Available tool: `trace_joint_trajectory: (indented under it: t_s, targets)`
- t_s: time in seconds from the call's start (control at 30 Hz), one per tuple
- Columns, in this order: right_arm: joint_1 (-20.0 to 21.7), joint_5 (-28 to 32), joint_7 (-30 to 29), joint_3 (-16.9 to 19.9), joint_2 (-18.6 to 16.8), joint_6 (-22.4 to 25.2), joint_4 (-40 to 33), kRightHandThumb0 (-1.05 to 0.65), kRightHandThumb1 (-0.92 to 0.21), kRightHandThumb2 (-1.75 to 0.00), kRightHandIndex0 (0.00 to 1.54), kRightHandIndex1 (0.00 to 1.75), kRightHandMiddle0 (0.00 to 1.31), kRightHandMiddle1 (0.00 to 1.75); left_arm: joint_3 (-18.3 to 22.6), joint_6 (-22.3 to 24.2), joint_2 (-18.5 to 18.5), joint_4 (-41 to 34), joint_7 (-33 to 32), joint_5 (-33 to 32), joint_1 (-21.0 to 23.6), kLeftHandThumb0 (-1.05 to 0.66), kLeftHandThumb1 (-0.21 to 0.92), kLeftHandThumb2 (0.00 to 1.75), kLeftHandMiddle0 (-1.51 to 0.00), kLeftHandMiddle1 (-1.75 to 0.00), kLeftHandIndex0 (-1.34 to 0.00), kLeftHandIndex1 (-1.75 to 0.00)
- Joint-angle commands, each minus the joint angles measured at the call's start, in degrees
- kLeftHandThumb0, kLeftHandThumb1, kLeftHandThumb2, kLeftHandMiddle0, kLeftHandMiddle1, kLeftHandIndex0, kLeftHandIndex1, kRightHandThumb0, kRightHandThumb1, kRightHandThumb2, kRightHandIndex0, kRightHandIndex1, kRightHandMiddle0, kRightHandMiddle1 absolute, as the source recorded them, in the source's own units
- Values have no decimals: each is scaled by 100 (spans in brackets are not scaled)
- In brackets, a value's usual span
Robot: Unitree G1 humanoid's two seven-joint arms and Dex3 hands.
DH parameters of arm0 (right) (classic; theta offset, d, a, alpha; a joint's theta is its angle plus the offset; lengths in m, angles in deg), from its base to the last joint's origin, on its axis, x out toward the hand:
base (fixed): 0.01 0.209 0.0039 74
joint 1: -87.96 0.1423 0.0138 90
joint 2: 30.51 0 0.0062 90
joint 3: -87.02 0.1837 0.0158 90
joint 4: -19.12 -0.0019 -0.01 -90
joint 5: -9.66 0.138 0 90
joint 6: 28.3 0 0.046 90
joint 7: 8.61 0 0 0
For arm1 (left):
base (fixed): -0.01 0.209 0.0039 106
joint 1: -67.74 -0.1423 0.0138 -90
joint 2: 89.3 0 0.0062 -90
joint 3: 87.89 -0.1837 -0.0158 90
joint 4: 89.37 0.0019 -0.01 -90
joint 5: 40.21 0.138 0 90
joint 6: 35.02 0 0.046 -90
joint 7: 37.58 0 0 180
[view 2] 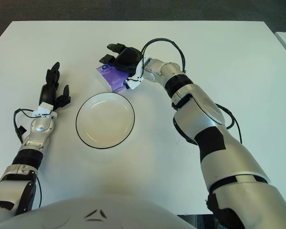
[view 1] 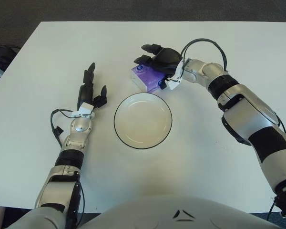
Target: Put the tissue paper into the plate.
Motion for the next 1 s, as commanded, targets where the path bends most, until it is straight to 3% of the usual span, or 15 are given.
trace_joint_trajectory:
  t_s: [0.0, 0.5, 0.97]
  targets:
    - [178, -113, 71, -76, -52, 11, 49, -82, -45, -52, 0, 0, 0, 29, -331, 93, -779, 801, -84, 66, -1205, -67, 92, 76, -16, 0, 0, -31]
    - [152, 14, 218, 13, -3, 33, 70, -84, -47, -50, 0, 0, 0, 11, -348, 193, -751, 689, -128, 126, -1234, -67, 92, 78, -17, -1, 0, -31]
    - [50, 127, 497, 99, -49, 325, 237, -80, -45, -49, 0, 0, 0, 20, -327, 226, -762, 632, -123, 134, -1261, -69, 92, 79, -17, 0, 0, -32]
